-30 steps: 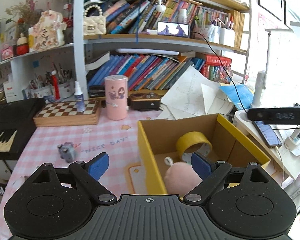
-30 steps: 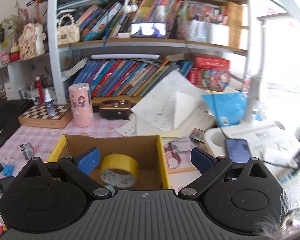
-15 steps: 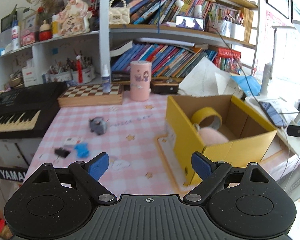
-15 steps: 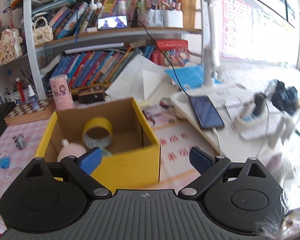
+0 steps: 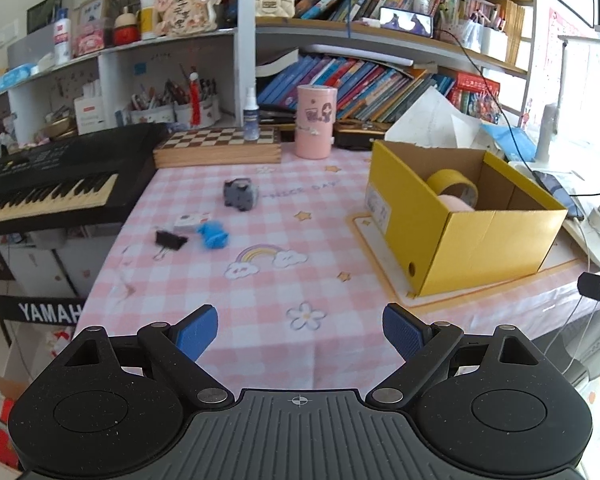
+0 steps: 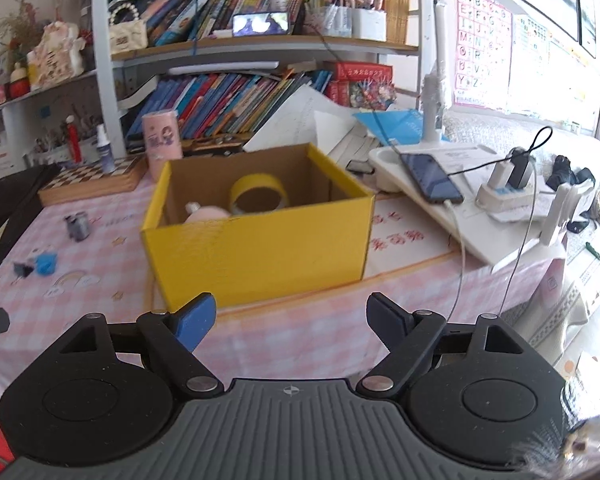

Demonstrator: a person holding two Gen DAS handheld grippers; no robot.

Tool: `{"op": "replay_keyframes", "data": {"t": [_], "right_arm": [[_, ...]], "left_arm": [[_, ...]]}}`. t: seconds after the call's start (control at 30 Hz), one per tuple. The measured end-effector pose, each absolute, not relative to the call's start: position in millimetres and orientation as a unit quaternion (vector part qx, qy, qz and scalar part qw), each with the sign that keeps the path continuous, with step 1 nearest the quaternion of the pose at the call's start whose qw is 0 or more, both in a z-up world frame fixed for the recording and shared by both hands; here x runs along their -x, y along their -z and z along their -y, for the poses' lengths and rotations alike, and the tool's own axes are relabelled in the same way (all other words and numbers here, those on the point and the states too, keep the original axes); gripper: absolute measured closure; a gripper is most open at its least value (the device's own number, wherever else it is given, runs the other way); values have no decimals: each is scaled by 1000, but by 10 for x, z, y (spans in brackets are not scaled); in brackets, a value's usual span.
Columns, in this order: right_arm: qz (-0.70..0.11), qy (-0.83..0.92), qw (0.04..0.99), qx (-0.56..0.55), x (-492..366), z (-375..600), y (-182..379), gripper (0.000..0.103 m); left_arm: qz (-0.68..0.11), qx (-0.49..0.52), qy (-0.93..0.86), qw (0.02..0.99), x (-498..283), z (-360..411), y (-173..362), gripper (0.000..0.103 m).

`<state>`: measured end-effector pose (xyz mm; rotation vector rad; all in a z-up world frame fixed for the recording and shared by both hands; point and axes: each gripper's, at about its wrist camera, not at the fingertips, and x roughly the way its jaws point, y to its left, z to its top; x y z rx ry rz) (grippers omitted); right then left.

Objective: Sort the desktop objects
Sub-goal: 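Withdraw both tools from the box back toward the table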

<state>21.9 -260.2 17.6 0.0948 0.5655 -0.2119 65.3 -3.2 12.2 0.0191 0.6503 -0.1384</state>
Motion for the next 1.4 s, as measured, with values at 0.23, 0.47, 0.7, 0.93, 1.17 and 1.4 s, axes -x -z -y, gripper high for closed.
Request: {"op": "replay_keyframes", "data": {"t": [0.23,0.47,0.7,0.93,1.17,1.4], "right_arm": [[-310,76,946,-55,-191,2312,-46,24],[-333,36,940,-59,-258,2046,52,26],[-337,-20,940,-40,-387,1714,73,27],[-341,-81,937,-6,-488,1329,55,27],[-347,-117,930,23,-477,1089,68,27],[-337,-126,933,34,-445,951,26,28]], "left_arm": [[-325,-4,52,944,-474,-176,-70,11],[-331,11,23,943,-340,-417,-17,11],[-329,18,-15,944,-247,-661,-21,11],[-329,38,-51,942,-173,-898,-10,11],[-338,57,-63,937,-122,-1046,39,11],[-333,63,-59,939,-71,-1125,44,11]]}}
